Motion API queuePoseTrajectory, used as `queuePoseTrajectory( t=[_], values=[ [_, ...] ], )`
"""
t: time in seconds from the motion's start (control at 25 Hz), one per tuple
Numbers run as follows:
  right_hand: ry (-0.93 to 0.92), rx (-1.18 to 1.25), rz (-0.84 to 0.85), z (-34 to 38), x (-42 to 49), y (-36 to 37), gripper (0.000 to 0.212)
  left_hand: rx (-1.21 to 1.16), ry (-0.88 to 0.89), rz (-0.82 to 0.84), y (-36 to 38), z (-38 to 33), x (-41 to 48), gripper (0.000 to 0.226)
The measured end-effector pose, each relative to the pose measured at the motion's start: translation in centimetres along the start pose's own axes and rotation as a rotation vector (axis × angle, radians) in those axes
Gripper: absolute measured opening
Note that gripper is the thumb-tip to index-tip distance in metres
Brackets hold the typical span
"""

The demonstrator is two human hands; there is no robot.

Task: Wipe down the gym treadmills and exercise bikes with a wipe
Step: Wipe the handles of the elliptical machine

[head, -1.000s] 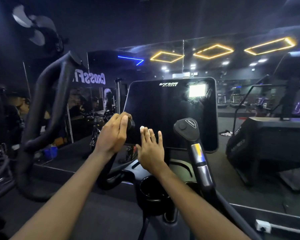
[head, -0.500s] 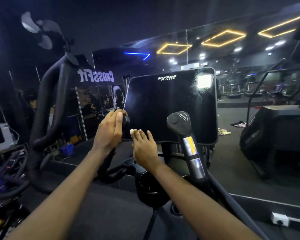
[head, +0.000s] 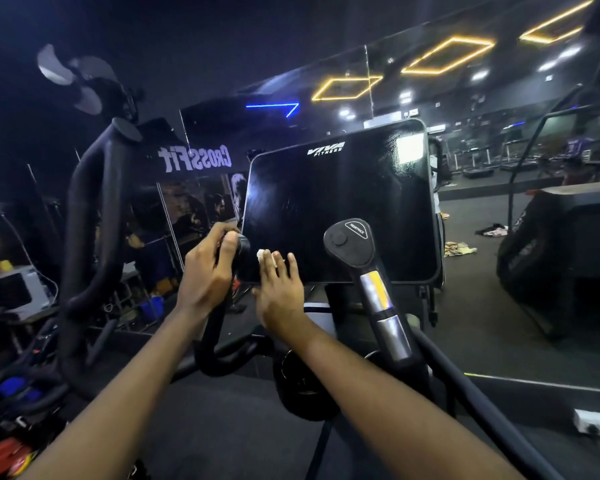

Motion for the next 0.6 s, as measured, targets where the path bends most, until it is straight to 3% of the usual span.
queuePoseTrajectory(
  t=[0.24, 0.6],
  values=[
    [-0.095, -0.097, 0.028, 1.6, 0.8, 1.1, 0.069, 0.013, 0.039, -0.023, 0.2, 0.3, -0.1, 0.028],
    [0.066, -0.111, -0.036, 3.0, 6.0, -0.7, 0.068, 0.066, 0.071, 0.008, 0.4, -0.1, 0.0, 0.024]
  ],
)
Point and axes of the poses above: each hand's wrist, its own x-axis towards the middle knuckle, its own y-axis out of the palm, z = x × y, the point moved 2 cm from there along x, towards the middle knuckle, and after that the axes turned 14 degrees about y, right-handed, at the moved point
